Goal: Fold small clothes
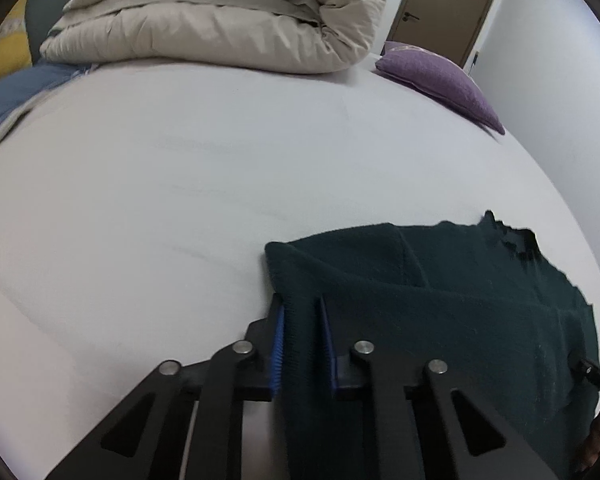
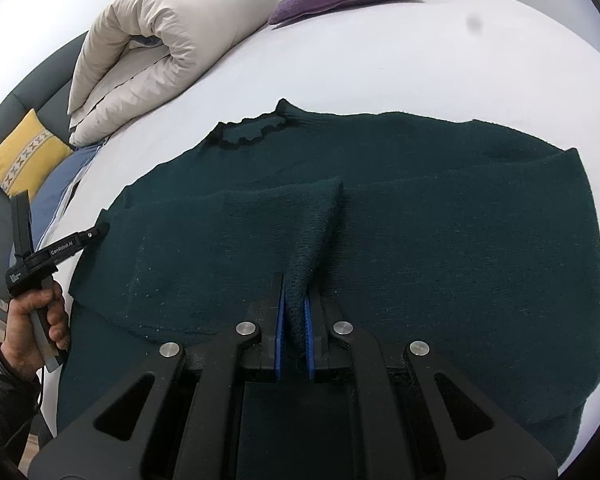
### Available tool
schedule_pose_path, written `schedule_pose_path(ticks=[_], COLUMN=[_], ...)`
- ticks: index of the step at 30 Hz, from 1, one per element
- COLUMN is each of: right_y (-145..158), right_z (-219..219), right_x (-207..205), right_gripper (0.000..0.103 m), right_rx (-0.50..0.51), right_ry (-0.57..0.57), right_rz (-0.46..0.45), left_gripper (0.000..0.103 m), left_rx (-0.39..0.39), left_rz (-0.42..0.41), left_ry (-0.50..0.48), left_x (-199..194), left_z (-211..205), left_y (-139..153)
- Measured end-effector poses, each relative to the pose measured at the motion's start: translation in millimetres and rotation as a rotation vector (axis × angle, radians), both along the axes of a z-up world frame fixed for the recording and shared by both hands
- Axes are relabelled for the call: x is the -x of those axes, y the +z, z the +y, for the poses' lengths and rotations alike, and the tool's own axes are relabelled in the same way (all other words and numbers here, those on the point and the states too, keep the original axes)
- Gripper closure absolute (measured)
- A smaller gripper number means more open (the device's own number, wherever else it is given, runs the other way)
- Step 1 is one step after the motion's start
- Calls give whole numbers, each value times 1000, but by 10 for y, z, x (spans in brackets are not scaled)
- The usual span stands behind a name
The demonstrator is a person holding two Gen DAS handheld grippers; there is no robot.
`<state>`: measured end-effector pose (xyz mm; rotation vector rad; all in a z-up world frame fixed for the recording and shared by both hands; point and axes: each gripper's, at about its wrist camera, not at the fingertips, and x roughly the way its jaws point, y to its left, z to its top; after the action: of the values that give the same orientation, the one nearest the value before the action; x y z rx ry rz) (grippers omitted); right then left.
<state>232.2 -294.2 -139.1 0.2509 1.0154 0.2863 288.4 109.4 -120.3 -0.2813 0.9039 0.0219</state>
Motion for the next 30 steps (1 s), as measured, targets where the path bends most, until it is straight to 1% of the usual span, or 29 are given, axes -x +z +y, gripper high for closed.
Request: schedule_pose_path(ticks=[1,4,7,9,11,12,13,14,16,17,19,20,21,22,23,24,27,30], right_y=[-13,-56,-68,-38,3,20,40,62,73,64,35,19,11,8,12,12,35,25], right_z=[-6,-51,-92,-123,-185,-220,-247,-264,-262,-248,-228,-224,-213,-200,-188,-188,-152,-155], right_x=[4,5,-19,-12,28,42,62,81,103,96,80,72,68,71,80,87,110,105], right_gripper=[97,97,97,95,89,87,83,79,78,78,79,83,84,90,92,93,96,97], right_rx=[-5,-27,-62,-97,-132,-148,-160,-162,-143,-129,-103,-97,-85,-64,-49,-36,13,29], right_ry=[-5,-18,-28,-35,-58,-63,-66,-66,-62,-58,-62,-65,-67,-66,-63,-61,-64,-81], right_rz=[0,0,12,19,32,35,32,21,17,20,29,34,38,43,41,41,37,43], left_gripper=[89,90,89,87,86,85,85,84,77,77,77,77,76,74,73,68,67,66], left_rx=[-4,-49,-43,-78,-130,-142,-156,-173,-195,-220,-277,-290,-288,-273,-247,-241,-231,-196], left_rz=[-3,-18,-17,-26,-41,-56,-72,-95,-119,-117,-88,-69,-32,-13,-13,-14,-9,-5], left_ry=[3,-3,2,-2,-11,-27,-37,-46,-73,-82,-98,-101,-97,-91,-82,-70,-68,-64], left_x=[-7,-27,-21,24,132,217,290,395,572,637,694,680,650,638,631,626,639,628], left_z=[3,-46,-28,-77,-147,-187,-219,-262,-359,-419,-518,-533,-514,-476,-424,-391,-348,-282], left_y=[-3,-23,-13,52,147,208,262,324,400,410,345,288,180,112,69,57,35,18])
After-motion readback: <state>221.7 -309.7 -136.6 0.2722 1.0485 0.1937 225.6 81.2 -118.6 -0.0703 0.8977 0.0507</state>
